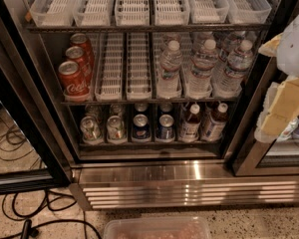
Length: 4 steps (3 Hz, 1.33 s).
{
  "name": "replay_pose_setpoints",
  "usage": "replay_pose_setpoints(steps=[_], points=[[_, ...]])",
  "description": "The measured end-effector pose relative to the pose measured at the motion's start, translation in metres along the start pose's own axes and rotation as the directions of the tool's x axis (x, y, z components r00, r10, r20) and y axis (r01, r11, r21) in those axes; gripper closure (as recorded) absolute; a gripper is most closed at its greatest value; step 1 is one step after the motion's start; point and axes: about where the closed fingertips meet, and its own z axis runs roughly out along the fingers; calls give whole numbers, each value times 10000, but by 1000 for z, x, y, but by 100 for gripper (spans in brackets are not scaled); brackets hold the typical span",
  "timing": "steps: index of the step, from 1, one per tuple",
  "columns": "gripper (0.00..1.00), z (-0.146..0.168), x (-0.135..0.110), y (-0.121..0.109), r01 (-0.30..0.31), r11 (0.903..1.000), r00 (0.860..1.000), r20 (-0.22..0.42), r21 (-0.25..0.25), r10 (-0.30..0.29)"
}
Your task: Pick coke can from middle shelf of fridge
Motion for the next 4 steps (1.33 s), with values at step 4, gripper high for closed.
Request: replay_pose_setpoints(steps=[4], points=[[0,83,-148,58,1001,9888,9507,3039,-1109,-621]])
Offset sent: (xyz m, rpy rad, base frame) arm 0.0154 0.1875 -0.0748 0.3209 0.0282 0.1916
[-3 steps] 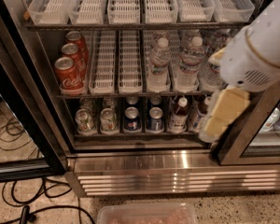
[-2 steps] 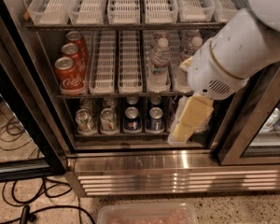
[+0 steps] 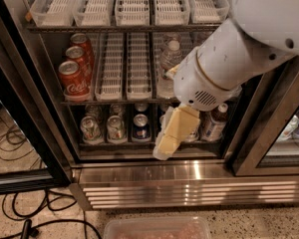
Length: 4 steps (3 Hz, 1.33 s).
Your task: Pick coke can from middle shelf of fridge
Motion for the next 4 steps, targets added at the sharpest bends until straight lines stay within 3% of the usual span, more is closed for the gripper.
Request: replay_pose_setpoints(steps=[1,2,4], points=[[0,12,-6,0,-243,9993,9988,421,275,231],[0,62,-15,22,-1359,9907,9812,1394,68,1336],[0,133,-54,28,-2169,9755,9304,3103,368,1951]])
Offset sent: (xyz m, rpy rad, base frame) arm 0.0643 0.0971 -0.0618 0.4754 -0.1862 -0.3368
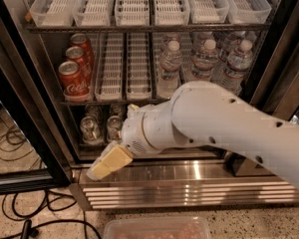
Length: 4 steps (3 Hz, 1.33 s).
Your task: Pick coke can from middle shelf of fridge
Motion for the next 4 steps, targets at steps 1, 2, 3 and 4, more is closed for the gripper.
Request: replay_pose_setpoints(steps=[1,2,3,4], points=[[0,19,-22,-37,-64,9959,9939,1102,901,-36],[0,18,-28,-48,-128,9911,9909,1343,1329,-52],[0,18,-28,-48,-128,9910,9909,1344,1330,-52],[0,26,-33,-50,-133,9841,9848,1727,1773,-178]])
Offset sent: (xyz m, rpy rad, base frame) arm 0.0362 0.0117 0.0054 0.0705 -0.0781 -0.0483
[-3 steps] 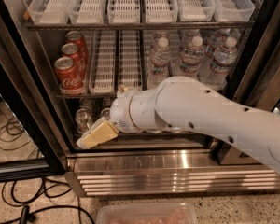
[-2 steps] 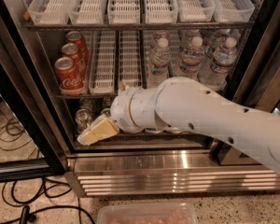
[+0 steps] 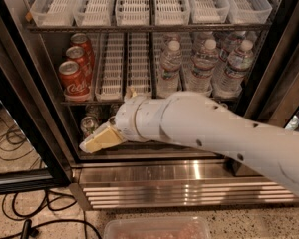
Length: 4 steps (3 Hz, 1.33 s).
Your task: Pick coke can from middle shelf of fridge
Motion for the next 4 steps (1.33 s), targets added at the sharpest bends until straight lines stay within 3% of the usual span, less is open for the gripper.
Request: replay_pose_setpoints(steps=[1,2,3,4], points=[[0,32,7,27,271,9995,9977,609,189,-282],[0,64,-1,36,287,9980,9888,1446,556,-364],[0,84,-20,21,68,9905,9701,2393,1374,-399],[0,90,-45,-7,-133,9705,9461,3171,2408,-657]])
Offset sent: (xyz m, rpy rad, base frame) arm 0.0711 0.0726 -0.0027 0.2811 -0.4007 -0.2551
